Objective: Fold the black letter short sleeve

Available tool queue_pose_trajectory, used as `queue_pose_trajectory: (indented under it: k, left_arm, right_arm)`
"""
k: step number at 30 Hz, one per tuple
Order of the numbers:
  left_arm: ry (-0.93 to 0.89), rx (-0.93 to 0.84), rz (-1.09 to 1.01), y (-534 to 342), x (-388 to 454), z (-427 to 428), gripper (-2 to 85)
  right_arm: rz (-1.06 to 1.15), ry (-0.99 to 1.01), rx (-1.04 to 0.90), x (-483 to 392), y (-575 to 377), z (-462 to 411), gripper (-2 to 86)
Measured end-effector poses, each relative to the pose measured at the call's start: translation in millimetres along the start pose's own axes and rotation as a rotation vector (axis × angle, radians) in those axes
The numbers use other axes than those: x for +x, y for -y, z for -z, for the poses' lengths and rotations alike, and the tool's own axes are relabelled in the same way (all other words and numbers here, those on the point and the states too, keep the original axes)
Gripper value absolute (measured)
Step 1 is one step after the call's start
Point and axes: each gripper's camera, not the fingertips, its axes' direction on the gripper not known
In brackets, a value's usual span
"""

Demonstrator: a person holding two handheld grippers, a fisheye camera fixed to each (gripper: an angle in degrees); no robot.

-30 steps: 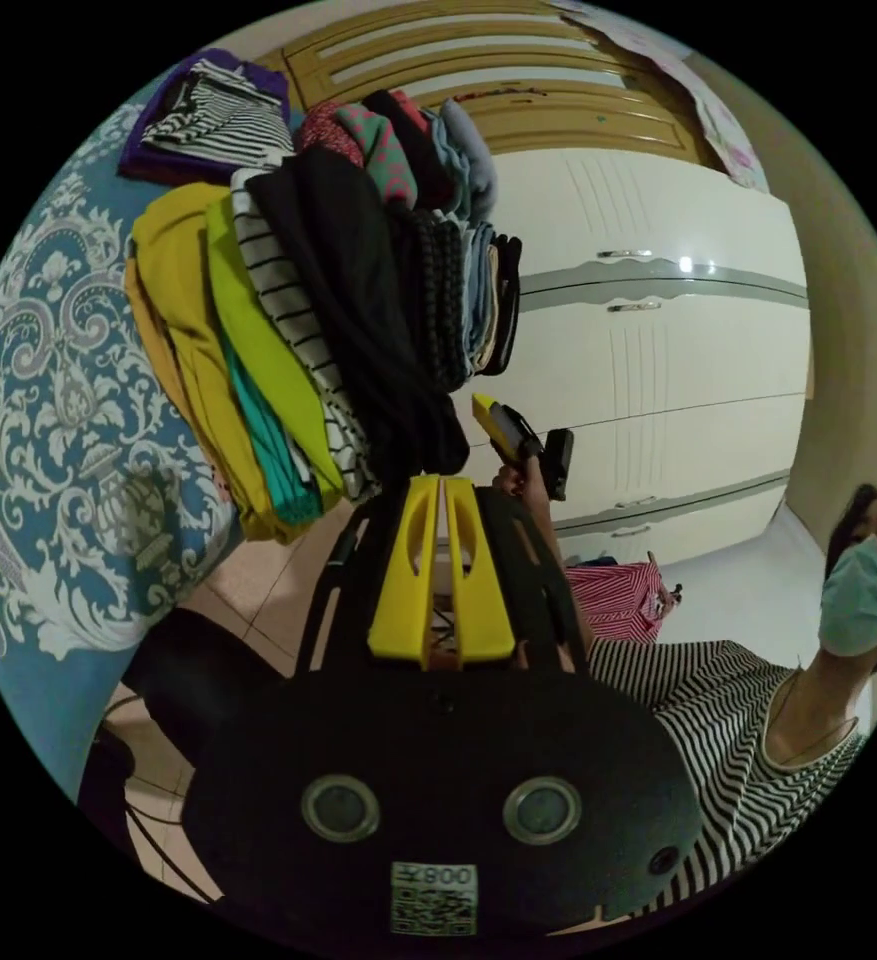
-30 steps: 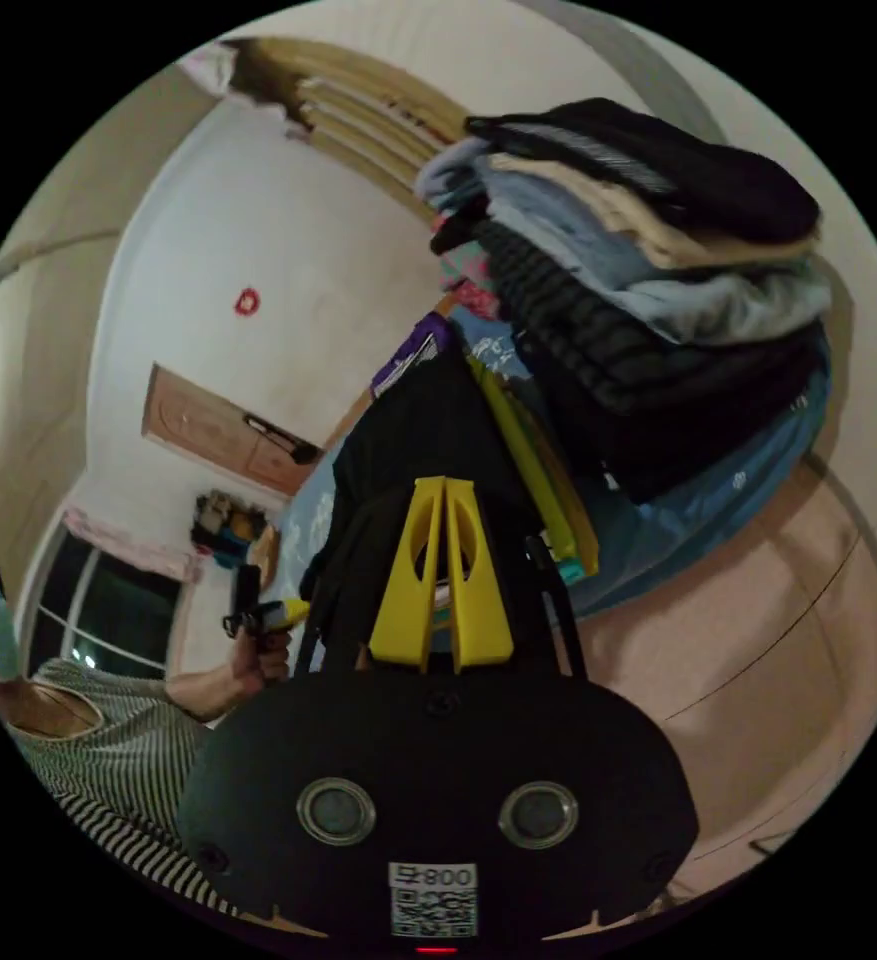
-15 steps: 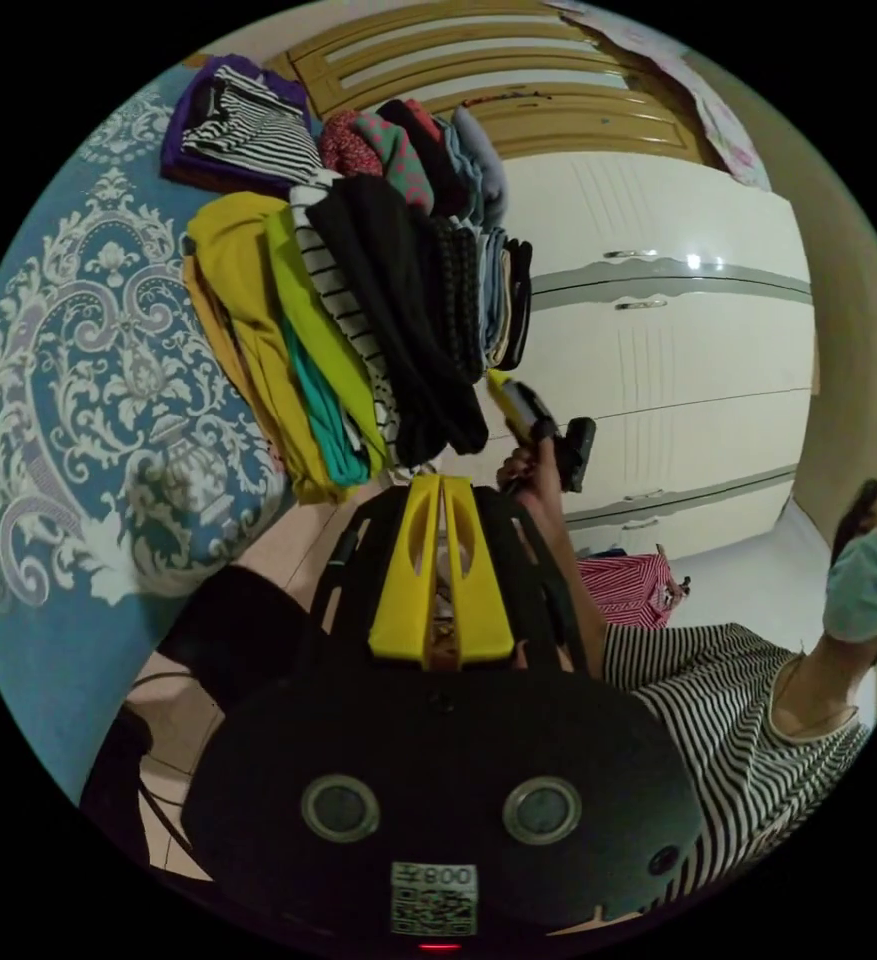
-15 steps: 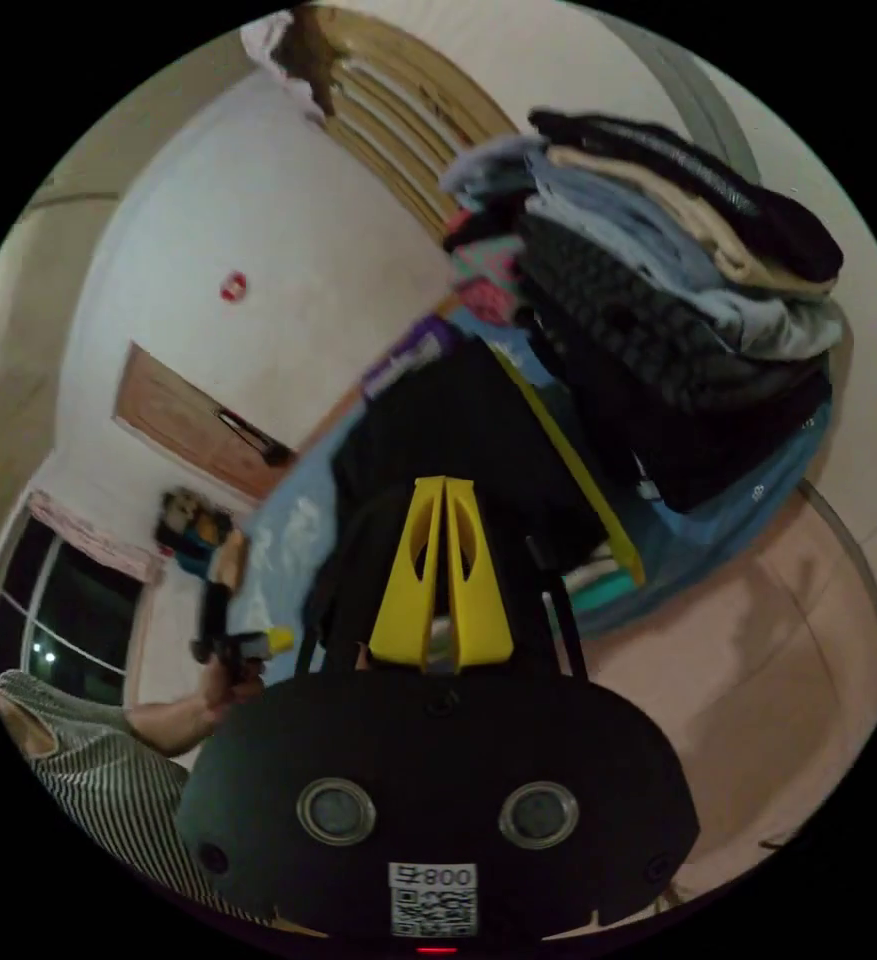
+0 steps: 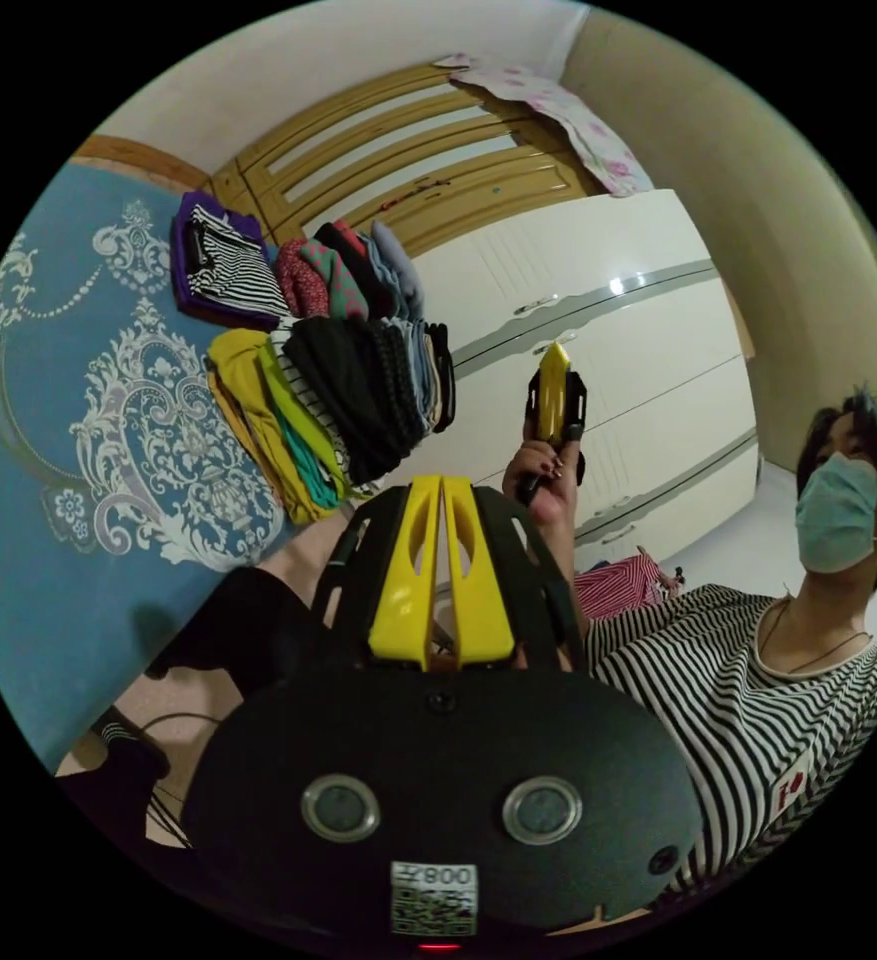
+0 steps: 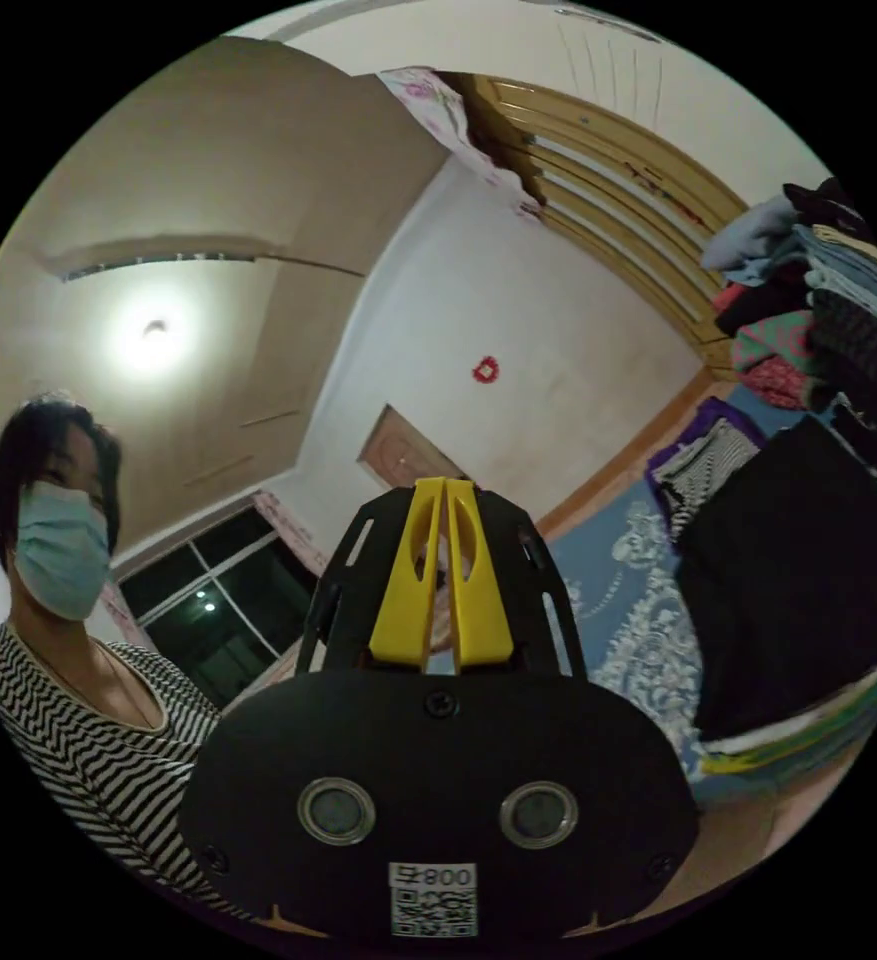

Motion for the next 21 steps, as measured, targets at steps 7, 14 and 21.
queue_pose_trajectory:
  k: [7, 14, 21]
  left_arm:
    - [0.006, 0.073, 0.081, -50, -11, 87, 0.2]
    - [0.068, 0.177, 0.202, -102, -29, 168, 0.3]
    - [0.103, 0.276, 0.288, -137, -45, 233, 0.2]
  right_arm:
    - [-0.012, 0.537, 0.197, -70, 9, 10, 0.0]
    - [-0.029, 1.372, 0.204, -170, 31, -25, 0.0]
    - [0.013, 1.832, 0.067, -267, 42, -61, 0.0]
